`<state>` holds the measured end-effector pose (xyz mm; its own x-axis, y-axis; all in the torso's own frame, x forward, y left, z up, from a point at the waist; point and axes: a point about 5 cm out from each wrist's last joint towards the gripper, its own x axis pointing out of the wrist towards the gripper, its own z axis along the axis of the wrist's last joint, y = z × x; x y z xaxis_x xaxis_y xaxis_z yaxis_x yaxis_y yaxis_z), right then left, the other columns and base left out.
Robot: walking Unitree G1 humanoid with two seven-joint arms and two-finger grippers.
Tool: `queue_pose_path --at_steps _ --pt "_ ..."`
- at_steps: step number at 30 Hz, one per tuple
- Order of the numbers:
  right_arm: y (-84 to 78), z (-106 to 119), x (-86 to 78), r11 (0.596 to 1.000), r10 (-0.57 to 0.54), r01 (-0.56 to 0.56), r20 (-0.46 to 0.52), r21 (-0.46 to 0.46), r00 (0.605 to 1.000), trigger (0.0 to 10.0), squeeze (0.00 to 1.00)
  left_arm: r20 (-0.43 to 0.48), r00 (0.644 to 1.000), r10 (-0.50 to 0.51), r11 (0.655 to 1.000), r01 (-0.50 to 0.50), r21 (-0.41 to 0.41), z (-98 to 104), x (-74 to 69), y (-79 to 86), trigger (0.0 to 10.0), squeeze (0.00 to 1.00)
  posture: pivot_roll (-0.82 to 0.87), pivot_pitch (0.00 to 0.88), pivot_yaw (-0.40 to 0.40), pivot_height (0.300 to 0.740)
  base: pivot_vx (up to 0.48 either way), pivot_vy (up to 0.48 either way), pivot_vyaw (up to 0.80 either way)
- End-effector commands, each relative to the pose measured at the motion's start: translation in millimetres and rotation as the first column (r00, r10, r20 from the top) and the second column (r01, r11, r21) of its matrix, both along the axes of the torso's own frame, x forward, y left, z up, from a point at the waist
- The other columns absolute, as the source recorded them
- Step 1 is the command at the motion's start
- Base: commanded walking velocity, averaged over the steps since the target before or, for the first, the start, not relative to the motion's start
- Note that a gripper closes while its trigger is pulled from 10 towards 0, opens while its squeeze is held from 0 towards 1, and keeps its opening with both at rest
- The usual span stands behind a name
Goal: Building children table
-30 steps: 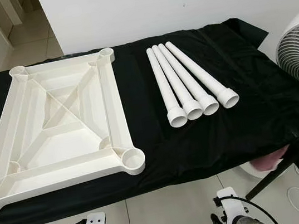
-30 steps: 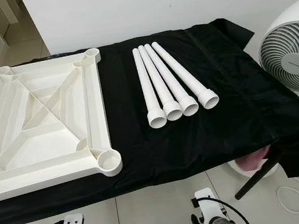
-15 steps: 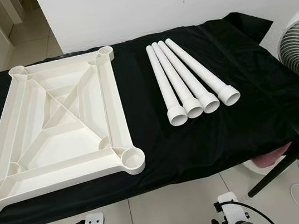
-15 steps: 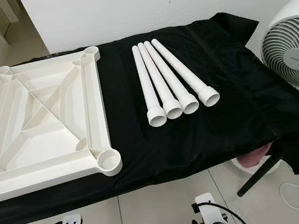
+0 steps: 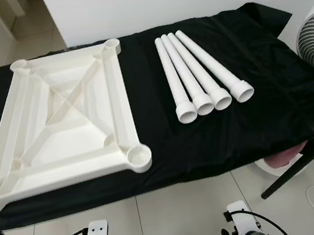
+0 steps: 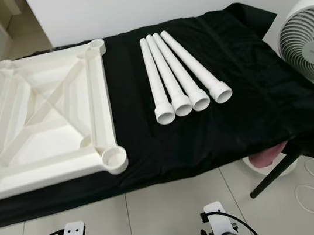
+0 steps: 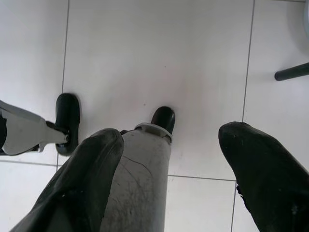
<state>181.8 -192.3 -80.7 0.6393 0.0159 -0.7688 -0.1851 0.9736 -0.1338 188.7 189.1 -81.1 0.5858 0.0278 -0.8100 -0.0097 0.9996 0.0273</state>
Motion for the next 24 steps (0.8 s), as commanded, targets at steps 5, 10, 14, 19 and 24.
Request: queue_pose_path --at_steps 5,10,14,19,24 --pt "4.2 -5.0 -8.4 1.000 -0.001 0.001 -0.034 0.008 0.999 10.0 0.00 -0.036 0.999 -0.040 0.998 0.038 -0.056 -3.7 -8.8 2.3 10.0 0.00 -0.12 0.020 0.107 0.740 -0.278 0.000 0.00" --pt "4.4 -5.4 -9.3 1.000 -0.002 0.002 -0.037 0.008 0.999 10.0 0.00 -0.029 0.999 -0.042 0.998 0.041 -0.047 -3.1 -8.2 3.4 10.0 0.00 -0.12 0.019 0.109 0.740 -0.225 0.000 0.00" --pt "4.4 -5.4 -9.2 1.000 -0.002 0.002 -0.037 0.009 0.999 10.0 0.00 -0.021 0.998 -0.055 0.998 0.054 -0.031 -2.4 -7.2 4.4 10.0 0.00 -0.12 0.019 0.109 0.740 0.000 0.000 0.00" --pt "4.1 -4.5 -7.3 1.000 -0.002 0.002 -0.033 0.008 0.999 10.0 0.00 -0.011 0.998 -0.059 0.998 0.059 -0.028 -1.4 -5.5 4.8 10.0 0.00 -0.11 0.017 0.105 0.740 0.000 0.000 0.00" --pt "3.8 -3.7 -5.9 1.000 0.002 -0.002 -0.026 0.004 1.000 10.0 0.00 0.015 0.997 -0.070 0.997 0.070 -0.017 0.7 -2.4 5.3 10.0 0.00 -0.11 0.019 0.104 0.740 0.000 0.000 0.00"
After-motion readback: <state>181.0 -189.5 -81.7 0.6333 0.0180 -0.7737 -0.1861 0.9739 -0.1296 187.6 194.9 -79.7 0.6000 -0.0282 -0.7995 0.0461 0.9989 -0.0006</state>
